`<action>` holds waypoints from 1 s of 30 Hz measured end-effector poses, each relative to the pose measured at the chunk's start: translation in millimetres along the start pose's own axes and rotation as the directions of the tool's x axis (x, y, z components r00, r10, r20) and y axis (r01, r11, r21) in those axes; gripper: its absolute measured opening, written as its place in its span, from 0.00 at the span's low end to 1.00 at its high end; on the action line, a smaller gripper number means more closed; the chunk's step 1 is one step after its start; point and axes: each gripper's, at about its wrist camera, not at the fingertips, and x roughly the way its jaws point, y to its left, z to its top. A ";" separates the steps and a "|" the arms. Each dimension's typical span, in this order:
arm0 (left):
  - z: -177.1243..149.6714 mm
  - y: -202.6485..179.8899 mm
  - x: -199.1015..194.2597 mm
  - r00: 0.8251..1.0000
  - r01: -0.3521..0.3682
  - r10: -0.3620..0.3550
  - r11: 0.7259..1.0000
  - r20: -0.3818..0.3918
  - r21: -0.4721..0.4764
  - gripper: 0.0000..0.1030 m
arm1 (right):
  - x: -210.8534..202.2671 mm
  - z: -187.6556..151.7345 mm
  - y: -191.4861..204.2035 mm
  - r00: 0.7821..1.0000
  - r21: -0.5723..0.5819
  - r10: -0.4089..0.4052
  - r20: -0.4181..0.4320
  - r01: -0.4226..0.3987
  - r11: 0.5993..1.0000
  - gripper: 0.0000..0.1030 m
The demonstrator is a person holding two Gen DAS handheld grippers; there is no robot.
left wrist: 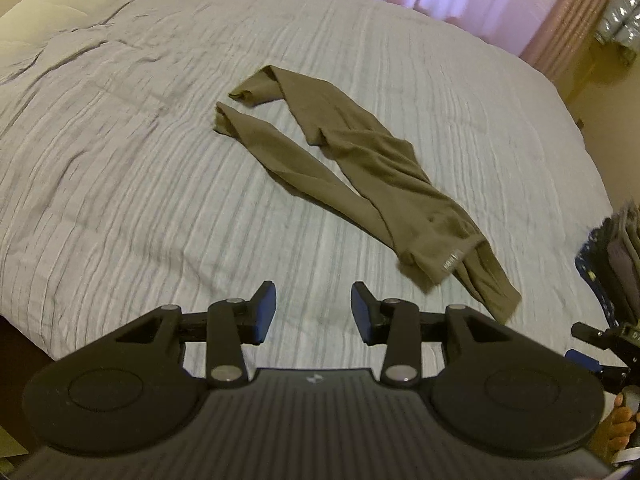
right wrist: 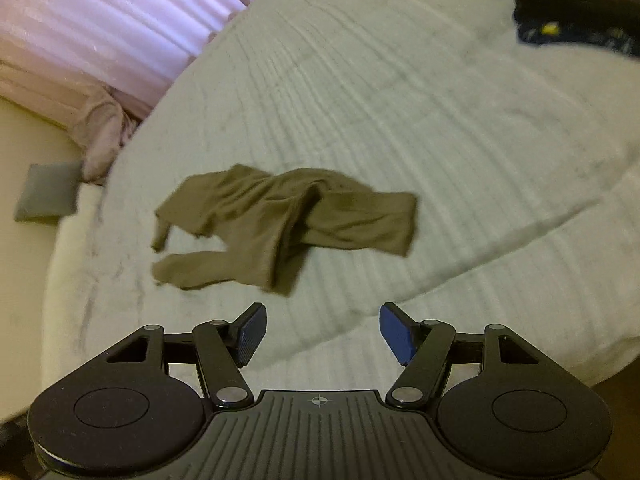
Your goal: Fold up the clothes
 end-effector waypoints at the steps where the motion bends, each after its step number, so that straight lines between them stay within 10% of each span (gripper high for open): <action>1: 2.8 4.1 3.1 1.000 -0.001 0.001 1.000 -0.001 -0.003 0.35 | 4.1 -0.1 0.9 1.000 0.036 0.029 0.000 -0.029 0.999 0.65; 13: 52.0 54.4 78.7 0.995 0.015 -0.014 1.000 -0.100 0.016 0.36 | 116.5 -14.7 24.1 0.994 0.389 0.108 0.033 -0.112 0.915 0.65; 20: 94.8 82.1 130.9 0.993 0.018 -0.011 0.998 -0.121 0.062 0.36 | 205.5 -44.7 22.5 0.981 0.700 0.104 0.164 -0.190 0.688 0.65; 25: 128.1 103.6 163.0 0.991 0.029 -0.021 0.998 -0.134 0.058 0.36 | 246.9 -45.2 18.6 0.974 0.776 0.035 0.224 -0.199 0.599 0.63; 27: 142.9 112.1 176.4 0.991 0.033 -0.027 0.999 -0.134 0.036 0.36 | 247.6 -38.0 16.3 0.969 0.780 -0.016 0.246 -0.188 0.597 0.07; 30: 167.4 125.6 198.4 0.991 0.053 -0.054 0.998 -0.123 -0.015 0.36 | 225.5 -21.7 9.5 0.958 0.763 -0.091 0.270 -0.156 0.627 0.06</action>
